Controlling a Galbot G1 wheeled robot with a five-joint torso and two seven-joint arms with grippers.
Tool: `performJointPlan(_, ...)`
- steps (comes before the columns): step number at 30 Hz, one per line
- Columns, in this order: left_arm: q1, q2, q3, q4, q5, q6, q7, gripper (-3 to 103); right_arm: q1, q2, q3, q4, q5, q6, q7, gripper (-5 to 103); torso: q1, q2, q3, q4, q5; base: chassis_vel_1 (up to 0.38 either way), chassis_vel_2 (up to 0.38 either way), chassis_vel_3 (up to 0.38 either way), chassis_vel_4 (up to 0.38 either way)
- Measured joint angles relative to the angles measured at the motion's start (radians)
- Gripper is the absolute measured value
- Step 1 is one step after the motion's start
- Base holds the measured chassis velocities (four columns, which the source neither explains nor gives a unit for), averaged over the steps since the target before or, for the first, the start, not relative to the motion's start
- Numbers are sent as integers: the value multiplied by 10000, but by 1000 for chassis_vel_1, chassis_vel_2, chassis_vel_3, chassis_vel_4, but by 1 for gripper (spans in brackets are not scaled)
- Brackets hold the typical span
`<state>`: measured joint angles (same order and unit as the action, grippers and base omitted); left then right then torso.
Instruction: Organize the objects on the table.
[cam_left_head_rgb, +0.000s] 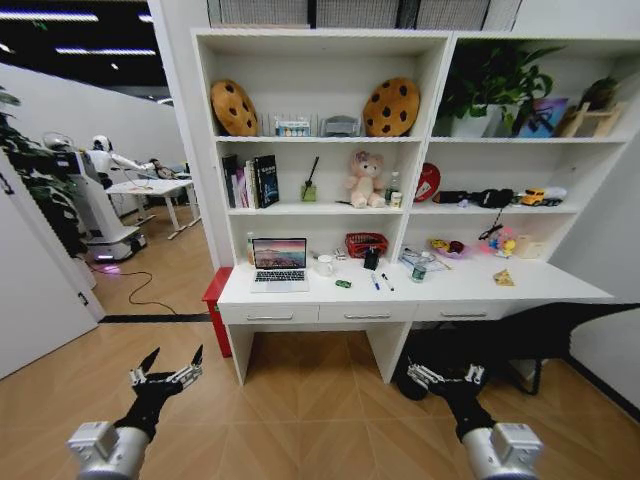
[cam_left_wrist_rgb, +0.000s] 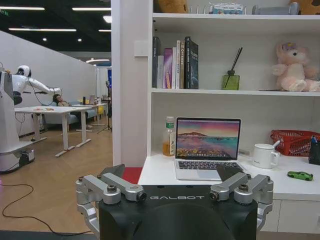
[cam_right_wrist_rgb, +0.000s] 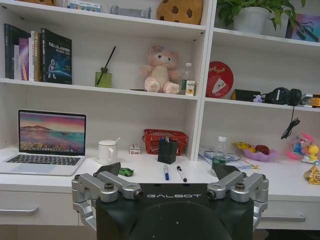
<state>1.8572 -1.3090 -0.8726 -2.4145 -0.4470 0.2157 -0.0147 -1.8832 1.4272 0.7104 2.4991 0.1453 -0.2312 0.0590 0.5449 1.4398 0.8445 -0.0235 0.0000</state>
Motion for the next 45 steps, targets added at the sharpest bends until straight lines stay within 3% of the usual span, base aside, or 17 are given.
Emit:
performJointPlan(14,26,-145,-17,9,56,-3,35,100,9,57,45,-62,-46,4,-234,100,-3,0,0,2,1,-117,130,125,-117)
performJointPlan(28,-11,-286,93,197,218,-21,68,100,11,83,2,-321,-128,28,-234,100,2,-2,1,3,7,-305,299,303,-303)
performJointPlan(30,-25,-352,120,241,242,-22,66,100,-8,74,9,-355,-131,55,-235,100,1,0,0,0,-8,-370,376,382,-373)
performJointPlan(33,-31,-404,141,265,262,-23,61,100,-21,66,9,-403,-156,88,-238,100,5,-3,3,4,6,-357,367,370,-371)
performJointPlan(36,-32,-431,147,274,269,-29,45,100,-17,59,-14,-494,-225,218,-246,100,1,0,-1,-2,-10,-400,362,386,-342)
performJointPlan(38,-33,-441,139,278,270,-34,39,100,52,42,-67,-619,-350,397,-220,100,7,-4,3,8,13,-330,344,323,-347)
performJointPlan(40,-35,-447,126,288,281,-57,39,100,59,42,-67,-626,-431,419,-223,100,8,-3,2,2,6,-303,312,292,-319)
performJointPlan(41,-38,-465,122,307,291,-75,101,103,51,46,-66,-624,-491,421,-236,100,11,-3,2,-7,-16,-295,312,292,-231)
performJointPlan(43,-36,-559,98,311,315,-122,292,97,-1,47,-67,-605,-545,411,-245,100,12,-6,4,7,13,-205,166,185,-154)
performJointPlan(45,-37,-595,103,311,319,-132,319,93,-35,46,-65,-598,-581,402,-261,100,13,-6,3,4,3,-159,136,130,-76)
